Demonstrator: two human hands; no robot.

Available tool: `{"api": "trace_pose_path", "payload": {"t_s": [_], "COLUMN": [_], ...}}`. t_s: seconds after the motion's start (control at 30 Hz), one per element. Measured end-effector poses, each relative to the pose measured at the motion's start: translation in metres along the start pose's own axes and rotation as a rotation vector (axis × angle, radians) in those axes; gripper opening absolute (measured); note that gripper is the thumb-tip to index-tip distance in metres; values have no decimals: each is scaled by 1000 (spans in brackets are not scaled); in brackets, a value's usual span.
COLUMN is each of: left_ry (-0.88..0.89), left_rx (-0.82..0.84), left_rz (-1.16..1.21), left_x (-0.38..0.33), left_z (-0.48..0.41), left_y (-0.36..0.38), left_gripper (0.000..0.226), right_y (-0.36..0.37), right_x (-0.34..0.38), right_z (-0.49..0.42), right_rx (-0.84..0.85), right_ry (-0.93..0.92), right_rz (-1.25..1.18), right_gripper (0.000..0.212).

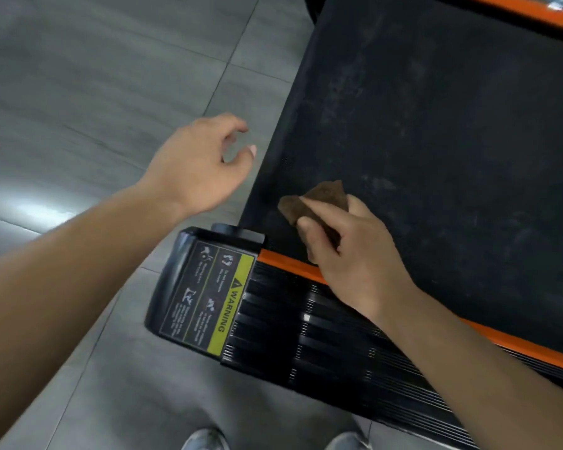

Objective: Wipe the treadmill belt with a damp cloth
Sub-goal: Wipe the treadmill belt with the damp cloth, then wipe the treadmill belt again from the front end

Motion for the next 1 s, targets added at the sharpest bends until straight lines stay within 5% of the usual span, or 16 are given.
{"api": "trace_pose_path", "payload": {"t_s": [0.47,1.0], "left_ry": [7,71], "left_rx": [34,136], "left_rz": [-88,-82], "left_x": [97,253], "left_z": [35,-59], "left_y": [-132,-303], "left_gripper": [55,54], "right_y": [70,139], "right_x": [134,325], "right_z": [-14,-146], "right_rx": [26,-142], "right_ry": [-76,55], "right_rz": [119,-19], "right_gripper": [41,30]}}
Point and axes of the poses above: each hand's wrist, its own z-axis away from the middle knuckle, its own y-axis out of the palm, x = y × z, the point moved 6 cm from there along -z, towards the middle knuckle, and after that the axes turned 11 degrees about -z, right-handed, at the moved point
